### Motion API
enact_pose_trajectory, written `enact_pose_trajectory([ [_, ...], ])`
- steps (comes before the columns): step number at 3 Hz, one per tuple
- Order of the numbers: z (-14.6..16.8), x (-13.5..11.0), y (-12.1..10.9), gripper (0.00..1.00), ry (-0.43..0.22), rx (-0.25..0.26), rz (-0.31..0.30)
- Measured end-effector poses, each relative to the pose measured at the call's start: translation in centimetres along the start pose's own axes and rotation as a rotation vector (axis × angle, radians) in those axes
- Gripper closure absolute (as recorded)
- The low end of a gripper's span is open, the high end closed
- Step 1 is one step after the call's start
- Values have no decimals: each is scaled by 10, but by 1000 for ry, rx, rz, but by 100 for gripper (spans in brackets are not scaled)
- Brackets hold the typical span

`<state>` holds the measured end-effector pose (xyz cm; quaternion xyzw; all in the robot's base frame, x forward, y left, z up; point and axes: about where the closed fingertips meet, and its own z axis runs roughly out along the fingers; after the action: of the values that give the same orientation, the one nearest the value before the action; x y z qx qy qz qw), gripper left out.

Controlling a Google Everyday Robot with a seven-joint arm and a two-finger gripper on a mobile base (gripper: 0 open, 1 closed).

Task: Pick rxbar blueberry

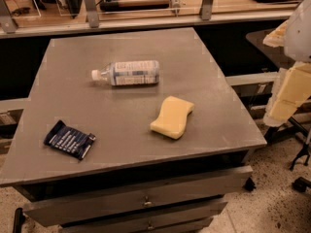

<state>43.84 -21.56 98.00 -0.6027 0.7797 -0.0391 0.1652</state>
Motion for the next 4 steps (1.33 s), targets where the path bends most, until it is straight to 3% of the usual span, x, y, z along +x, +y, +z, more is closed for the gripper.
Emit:
enact_pose_trajectory([
  [2, 5, -4, -3, 0, -10, -5, 21],
  [3, 28, -36, -13, 0, -34, -38, -9],
  [4, 60, -113, -18, 0, -85, -100, -134],
])
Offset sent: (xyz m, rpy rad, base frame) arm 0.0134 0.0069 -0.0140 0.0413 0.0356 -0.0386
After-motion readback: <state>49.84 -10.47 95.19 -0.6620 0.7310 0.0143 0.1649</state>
